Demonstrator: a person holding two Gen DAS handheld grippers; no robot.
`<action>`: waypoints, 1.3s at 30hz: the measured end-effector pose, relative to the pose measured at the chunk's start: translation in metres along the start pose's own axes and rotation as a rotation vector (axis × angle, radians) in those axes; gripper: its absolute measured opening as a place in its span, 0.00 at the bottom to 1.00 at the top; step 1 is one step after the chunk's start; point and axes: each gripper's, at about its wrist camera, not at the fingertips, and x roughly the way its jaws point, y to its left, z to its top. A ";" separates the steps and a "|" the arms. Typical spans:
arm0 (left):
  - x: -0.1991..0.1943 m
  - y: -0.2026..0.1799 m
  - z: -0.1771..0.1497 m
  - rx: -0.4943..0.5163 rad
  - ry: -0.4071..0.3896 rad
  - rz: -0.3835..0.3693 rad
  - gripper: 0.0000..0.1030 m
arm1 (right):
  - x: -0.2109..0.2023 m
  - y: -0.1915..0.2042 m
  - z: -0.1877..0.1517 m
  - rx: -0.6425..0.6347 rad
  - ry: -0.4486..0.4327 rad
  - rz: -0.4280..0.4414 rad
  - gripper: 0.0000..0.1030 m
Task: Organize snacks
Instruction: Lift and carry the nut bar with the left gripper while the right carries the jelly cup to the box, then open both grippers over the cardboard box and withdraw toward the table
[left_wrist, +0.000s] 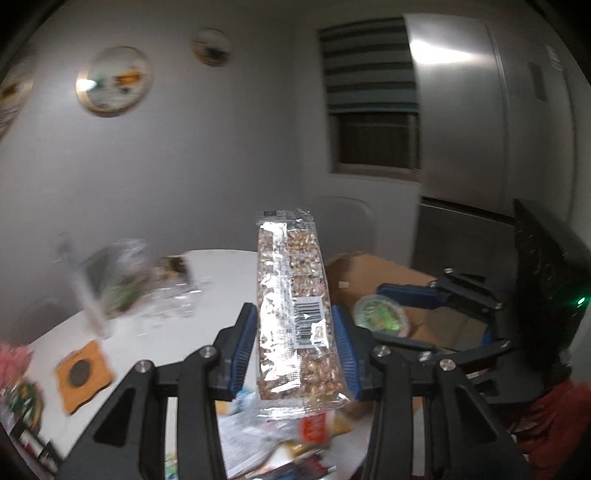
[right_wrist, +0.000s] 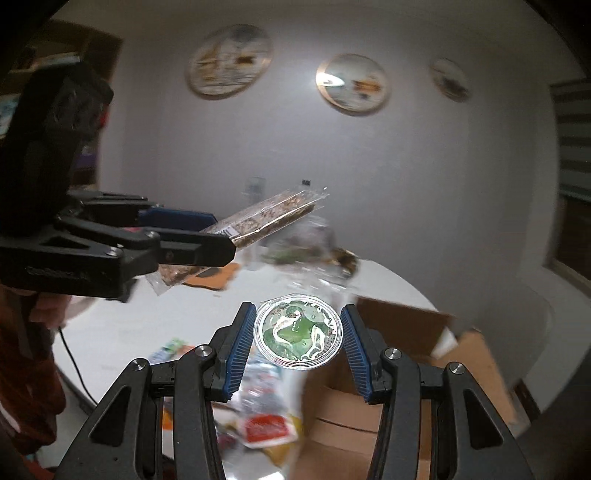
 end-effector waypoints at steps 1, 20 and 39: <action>0.011 -0.008 0.006 0.012 0.018 -0.030 0.38 | -0.001 -0.010 -0.003 0.014 0.014 -0.018 0.42; 0.175 -0.067 0.015 0.168 0.511 -0.152 0.38 | 0.074 -0.096 -0.052 0.110 0.369 0.042 0.42; 0.154 -0.058 0.017 0.183 0.471 -0.113 0.64 | 0.054 -0.088 -0.062 0.094 0.430 0.076 0.52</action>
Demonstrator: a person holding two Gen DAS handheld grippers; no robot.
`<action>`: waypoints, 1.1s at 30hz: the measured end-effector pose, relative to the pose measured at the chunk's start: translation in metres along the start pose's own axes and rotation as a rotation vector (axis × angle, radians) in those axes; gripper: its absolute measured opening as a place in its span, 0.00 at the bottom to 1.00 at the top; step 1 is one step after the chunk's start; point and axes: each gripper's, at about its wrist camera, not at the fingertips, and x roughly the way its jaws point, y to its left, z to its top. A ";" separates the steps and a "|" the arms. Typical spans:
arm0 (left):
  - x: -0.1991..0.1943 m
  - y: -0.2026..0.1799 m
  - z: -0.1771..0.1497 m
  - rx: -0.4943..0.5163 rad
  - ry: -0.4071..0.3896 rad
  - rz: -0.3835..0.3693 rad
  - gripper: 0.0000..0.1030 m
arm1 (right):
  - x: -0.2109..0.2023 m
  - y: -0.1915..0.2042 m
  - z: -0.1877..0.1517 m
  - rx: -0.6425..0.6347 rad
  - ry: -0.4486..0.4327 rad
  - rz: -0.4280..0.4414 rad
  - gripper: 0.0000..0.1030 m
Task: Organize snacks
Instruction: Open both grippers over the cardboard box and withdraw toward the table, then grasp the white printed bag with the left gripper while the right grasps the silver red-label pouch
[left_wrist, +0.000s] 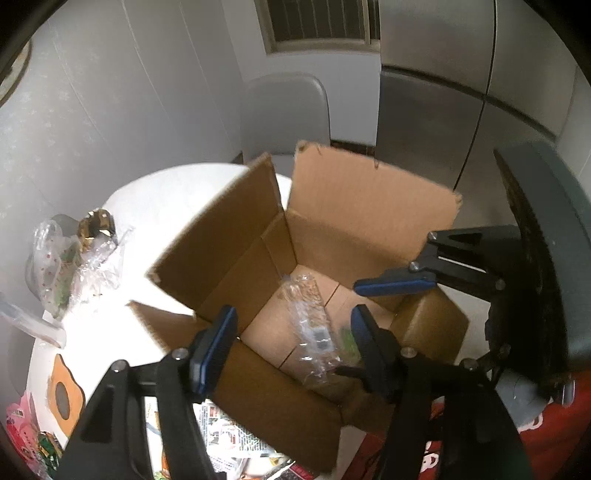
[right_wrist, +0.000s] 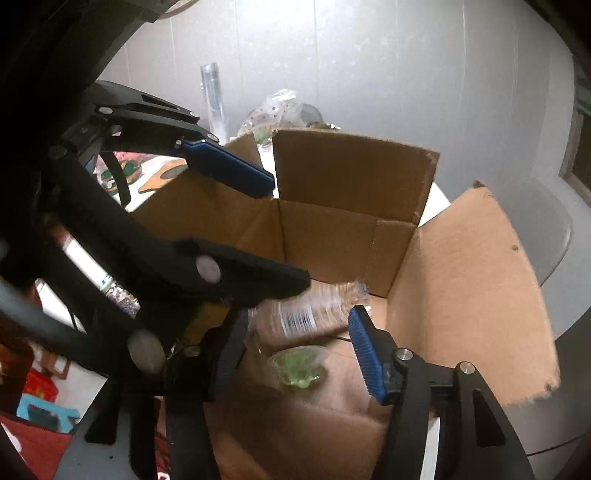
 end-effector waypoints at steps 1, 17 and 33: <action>-0.006 0.004 -0.001 -0.007 -0.020 -0.001 0.73 | -0.006 0.000 -0.002 0.004 -0.009 -0.003 0.52; -0.133 0.070 -0.136 -0.225 -0.239 0.229 0.84 | -0.076 0.130 0.025 -0.218 -0.274 0.086 0.83; -0.026 0.124 -0.256 -0.417 -0.071 0.110 0.83 | 0.082 0.179 -0.005 -0.205 -0.036 0.030 0.83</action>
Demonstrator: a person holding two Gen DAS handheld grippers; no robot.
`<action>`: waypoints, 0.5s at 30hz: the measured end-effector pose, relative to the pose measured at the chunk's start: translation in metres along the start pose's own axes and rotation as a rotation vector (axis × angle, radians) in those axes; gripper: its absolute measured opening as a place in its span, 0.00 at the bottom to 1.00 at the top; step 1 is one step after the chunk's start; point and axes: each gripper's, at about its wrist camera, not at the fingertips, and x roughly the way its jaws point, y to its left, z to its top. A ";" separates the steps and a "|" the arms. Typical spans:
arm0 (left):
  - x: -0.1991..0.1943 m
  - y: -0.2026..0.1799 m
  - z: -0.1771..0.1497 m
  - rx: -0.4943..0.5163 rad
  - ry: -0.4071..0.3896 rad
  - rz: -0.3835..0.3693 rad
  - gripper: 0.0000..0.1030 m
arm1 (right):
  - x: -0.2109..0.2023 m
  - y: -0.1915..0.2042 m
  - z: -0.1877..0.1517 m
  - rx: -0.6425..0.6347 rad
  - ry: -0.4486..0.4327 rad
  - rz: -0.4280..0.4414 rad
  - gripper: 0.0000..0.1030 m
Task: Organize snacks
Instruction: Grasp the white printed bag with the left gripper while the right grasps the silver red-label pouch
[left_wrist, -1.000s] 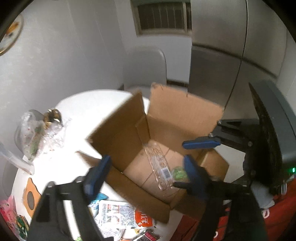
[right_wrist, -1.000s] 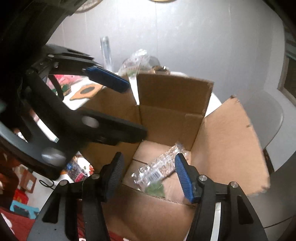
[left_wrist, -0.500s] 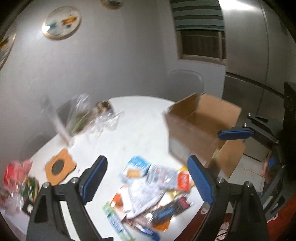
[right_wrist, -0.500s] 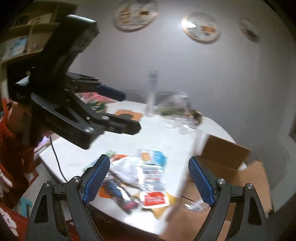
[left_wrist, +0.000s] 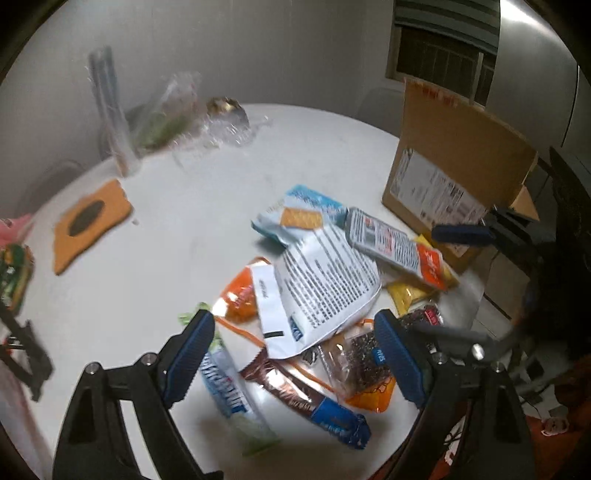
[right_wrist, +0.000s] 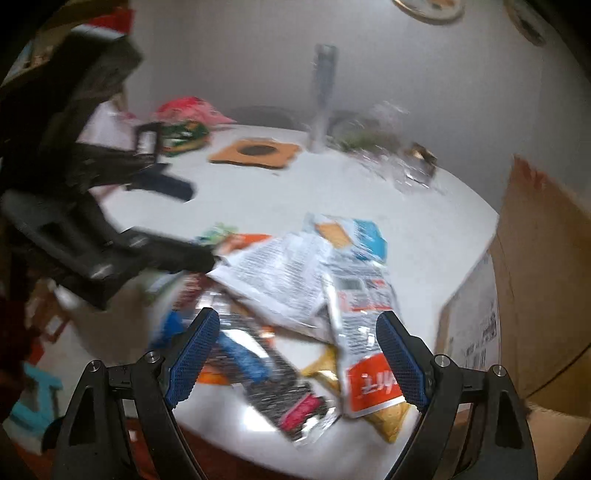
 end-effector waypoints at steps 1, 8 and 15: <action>0.006 -0.001 0.000 0.000 0.007 -0.012 0.83 | 0.002 -0.002 -0.004 0.010 0.000 -0.018 0.83; 0.042 -0.003 0.013 -0.016 0.029 -0.098 0.82 | 0.029 -0.018 -0.006 0.044 0.007 -0.090 0.81; 0.060 -0.001 0.031 0.001 0.015 -0.102 0.82 | 0.041 -0.034 -0.005 0.121 0.023 -0.076 0.70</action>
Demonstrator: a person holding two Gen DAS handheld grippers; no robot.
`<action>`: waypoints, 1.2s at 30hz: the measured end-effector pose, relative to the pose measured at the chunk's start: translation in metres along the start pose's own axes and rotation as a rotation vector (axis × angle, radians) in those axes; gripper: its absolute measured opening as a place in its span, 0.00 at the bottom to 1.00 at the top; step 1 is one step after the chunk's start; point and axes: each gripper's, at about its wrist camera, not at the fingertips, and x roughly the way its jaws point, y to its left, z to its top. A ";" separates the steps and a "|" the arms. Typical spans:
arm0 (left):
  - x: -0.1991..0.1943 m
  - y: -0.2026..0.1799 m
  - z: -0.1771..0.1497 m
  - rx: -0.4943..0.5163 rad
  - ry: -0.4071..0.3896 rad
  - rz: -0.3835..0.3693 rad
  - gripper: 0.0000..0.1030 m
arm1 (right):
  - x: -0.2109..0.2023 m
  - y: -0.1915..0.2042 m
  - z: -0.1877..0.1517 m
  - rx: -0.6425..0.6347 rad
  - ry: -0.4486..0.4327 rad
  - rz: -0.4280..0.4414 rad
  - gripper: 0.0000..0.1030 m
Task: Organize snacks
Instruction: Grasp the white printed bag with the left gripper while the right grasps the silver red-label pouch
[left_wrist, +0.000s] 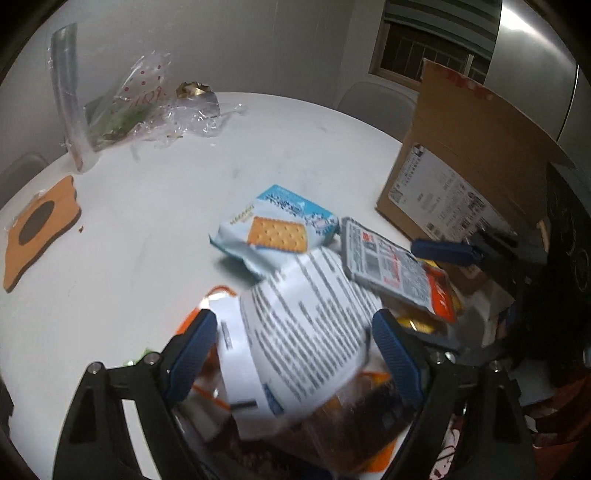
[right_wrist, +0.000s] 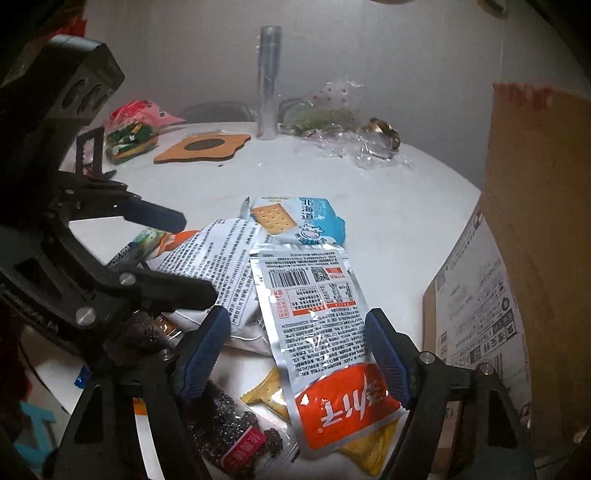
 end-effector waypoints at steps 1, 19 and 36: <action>0.002 0.001 0.002 0.006 0.000 0.003 0.82 | 0.001 -0.002 0.000 0.011 0.006 0.006 0.70; 0.014 0.006 -0.004 0.086 0.032 -0.095 0.59 | 0.002 -0.001 0.006 0.001 0.029 0.018 0.72; 0.001 0.014 -0.013 0.072 0.031 -0.103 0.51 | 0.010 -0.006 0.009 0.085 0.137 0.123 0.79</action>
